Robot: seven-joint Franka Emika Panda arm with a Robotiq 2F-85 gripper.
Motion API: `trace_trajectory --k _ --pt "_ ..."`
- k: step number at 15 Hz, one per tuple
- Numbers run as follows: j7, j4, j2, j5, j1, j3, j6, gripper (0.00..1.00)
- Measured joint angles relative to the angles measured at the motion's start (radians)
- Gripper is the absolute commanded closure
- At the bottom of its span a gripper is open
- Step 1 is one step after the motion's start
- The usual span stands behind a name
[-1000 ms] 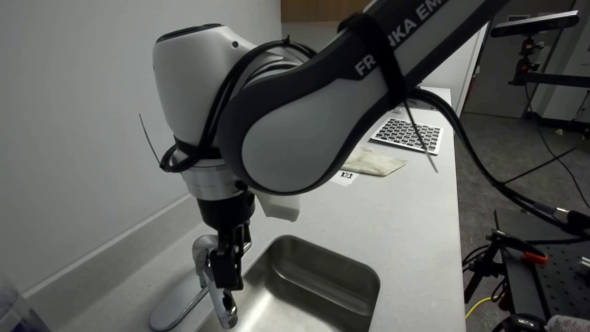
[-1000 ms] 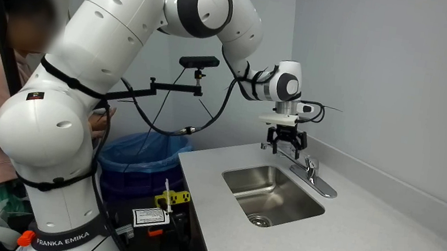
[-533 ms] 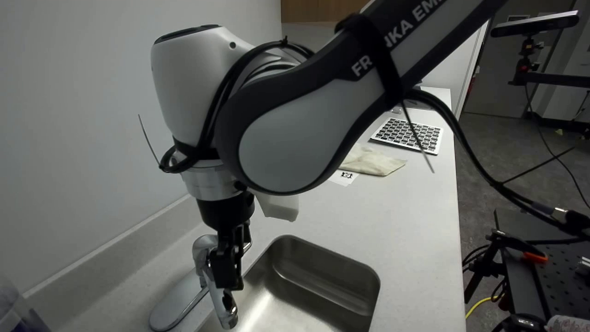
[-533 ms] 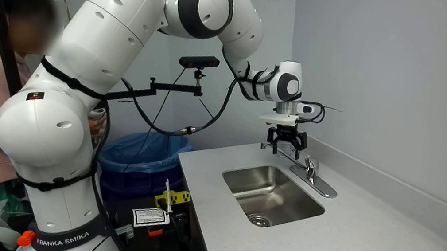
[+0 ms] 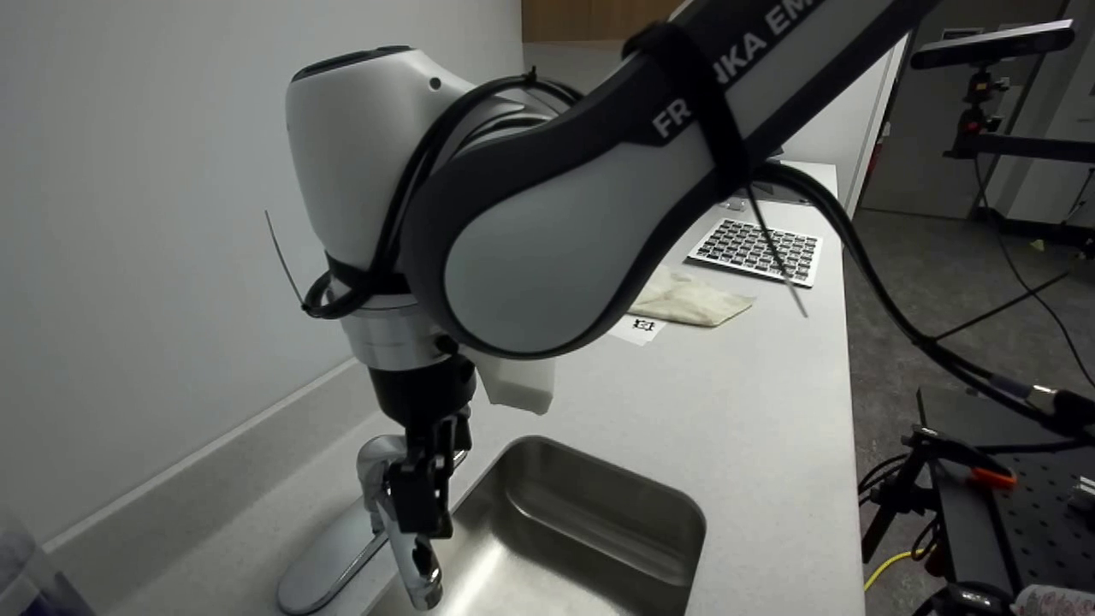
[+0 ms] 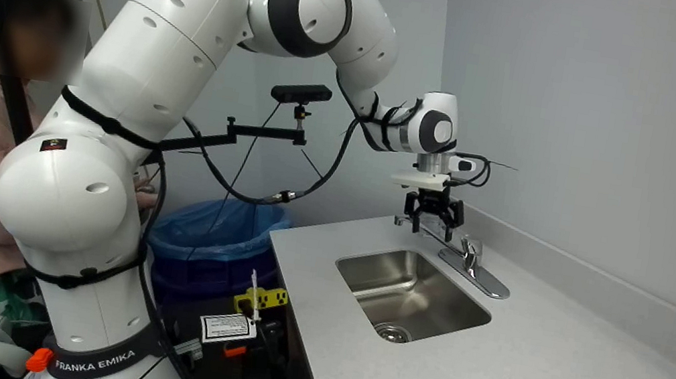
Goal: Push the faucet to the left
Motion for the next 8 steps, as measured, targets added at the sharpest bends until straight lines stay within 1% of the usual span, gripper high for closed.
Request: trace_trajectory --k 3,6,7,8 --pt "0.066 -0.010 -0.007 0.000 0.006 -0.007 -0.006 0.00" --pt "0.102 -0.031 -0.020 0.000 0.009 -0.008 -0.006 0.00" --pt "0.117 -0.041 -0.025 0.000 0.010 -0.008 -0.006 0.25" --pt "0.136 -0.051 -0.028 0.000 0.013 -0.008 -0.006 0.28"
